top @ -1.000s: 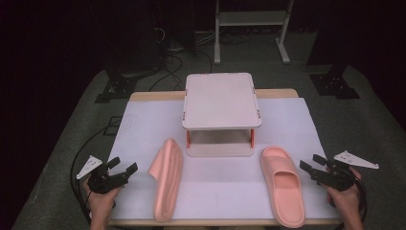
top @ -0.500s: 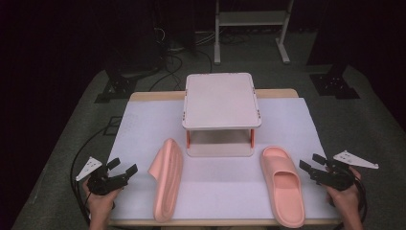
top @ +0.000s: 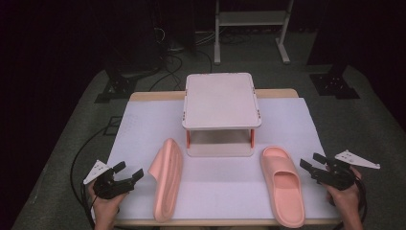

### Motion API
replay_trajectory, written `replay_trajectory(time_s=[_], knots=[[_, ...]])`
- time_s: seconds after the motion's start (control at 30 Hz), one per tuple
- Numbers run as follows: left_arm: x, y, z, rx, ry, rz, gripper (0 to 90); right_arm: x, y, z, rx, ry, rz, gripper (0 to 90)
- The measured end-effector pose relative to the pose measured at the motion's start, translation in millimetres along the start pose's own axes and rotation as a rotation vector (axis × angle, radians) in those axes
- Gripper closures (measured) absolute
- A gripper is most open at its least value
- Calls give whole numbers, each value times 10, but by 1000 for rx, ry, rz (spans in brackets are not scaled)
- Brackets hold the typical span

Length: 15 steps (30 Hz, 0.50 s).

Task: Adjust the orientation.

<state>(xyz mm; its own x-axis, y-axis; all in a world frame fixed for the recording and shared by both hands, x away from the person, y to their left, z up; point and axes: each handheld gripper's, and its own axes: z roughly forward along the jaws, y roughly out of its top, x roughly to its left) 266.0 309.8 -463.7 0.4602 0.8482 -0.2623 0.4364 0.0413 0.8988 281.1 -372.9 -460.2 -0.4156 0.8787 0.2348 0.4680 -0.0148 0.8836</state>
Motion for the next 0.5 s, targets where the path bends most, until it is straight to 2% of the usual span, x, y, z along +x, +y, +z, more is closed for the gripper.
replay_trajectory(time_s=[0.07,0.2,0.4,0.5], knots=[[-20,-14,1,1,-2,-1,58,0,1,0,0,0,-2,286],[-96,-60,4,34,-16,23,58,15,2,14,3,3,-5,286],[-139,-64,40,66,-6,58,64,21,7,19,-1,7,-13,287],[-141,-72,57,70,-13,51,65,18,6,17,-2,7,-12,287]])
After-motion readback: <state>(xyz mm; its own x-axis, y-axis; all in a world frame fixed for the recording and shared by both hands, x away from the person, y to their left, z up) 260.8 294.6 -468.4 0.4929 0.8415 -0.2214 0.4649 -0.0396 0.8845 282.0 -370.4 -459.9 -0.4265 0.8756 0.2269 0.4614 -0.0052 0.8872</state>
